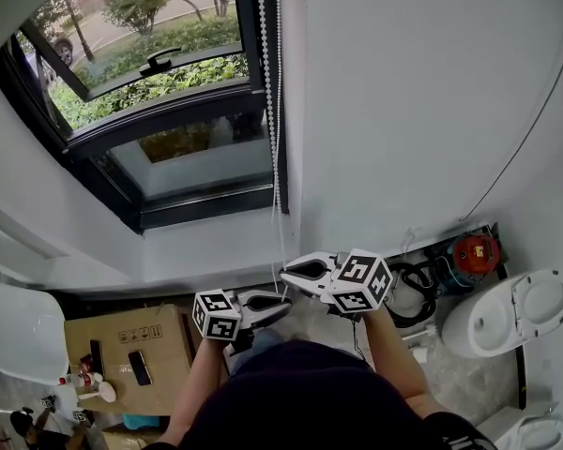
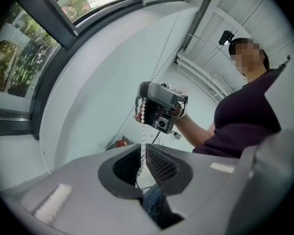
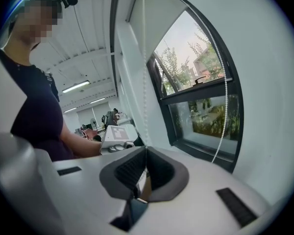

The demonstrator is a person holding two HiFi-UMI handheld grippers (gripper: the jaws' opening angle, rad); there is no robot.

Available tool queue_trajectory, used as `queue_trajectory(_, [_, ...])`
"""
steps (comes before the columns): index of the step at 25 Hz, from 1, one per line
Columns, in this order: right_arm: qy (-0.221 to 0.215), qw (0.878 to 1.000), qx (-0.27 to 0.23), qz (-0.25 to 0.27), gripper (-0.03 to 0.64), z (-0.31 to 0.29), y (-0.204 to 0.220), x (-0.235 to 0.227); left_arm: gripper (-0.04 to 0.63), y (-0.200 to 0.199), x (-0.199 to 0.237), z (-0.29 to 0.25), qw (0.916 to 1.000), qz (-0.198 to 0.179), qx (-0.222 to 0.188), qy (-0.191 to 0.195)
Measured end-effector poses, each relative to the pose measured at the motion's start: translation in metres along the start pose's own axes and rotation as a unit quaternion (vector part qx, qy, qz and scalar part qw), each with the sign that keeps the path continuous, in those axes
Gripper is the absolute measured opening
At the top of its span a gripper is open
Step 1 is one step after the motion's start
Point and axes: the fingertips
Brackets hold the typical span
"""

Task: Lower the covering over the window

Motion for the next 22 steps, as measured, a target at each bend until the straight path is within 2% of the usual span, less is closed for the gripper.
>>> queue_trajectory(2, [-0.007,1.000,0.009,-0.001,0.014,-0.002,0.003,0.001,0.018,0.001,0.000,-0.001,1.0000,0.000,0.005,-0.004])
queue_trajectory(5, [0.003,0.998,0.060,0.001,0.014,-0.010,0.025,-0.005,0.020,0.003,0.001,0.000,0.9999,0.006,0.005,-0.011])
queue_trajectory(8, [-0.003,0.999,0.041,-0.029,0.014,-0.012,0.036,-0.005,0.025,0.009,0.001,0.002,0.9998,0.007,0.012,-0.014])
queue_trajectory(9, [-0.003,0.999,0.034,-0.033,0.014,-0.011,0.036,-0.005,0.045,0.010,0.001,0.003,0.9998,0.008,0.013,-0.012])
queue_trajectory(11, [0.003,0.999,0.033,-0.030,0.014,-0.009,0.035,-0.007,0.131,0.007,0.003,0.006,0.9999,0.009,0.007,-0.010])
queue_trajectory(16, [0.014,0.999,0.034,-0.028,0.014,-0.004,0.035,-0.015,0.147,-0.028,0.012,0.020,0.9991,-0.007,-0.031,-0.030])
queue_trajectory(20, [0.007,0.999,0.019,-0.036,0.014,-0.005,0.035,-0.014,0.147,-0.067,-0.001,0.028,0.9957,-0.046,-0.073,-0.033])
queue_trajectory(22, [0.008,0.999,0.032,-0.030,0.014,-0.008,0.038,-0.015,0.147,-0.083,-0.008,0.030,0.9931,-0.069,-0.087,-0.038])
Point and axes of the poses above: the fingertips, and each gripper's own axes: z backward along the fingers, x to its left, y out of its underside, and after that the axes turned 8 degrees about -y, right-handed
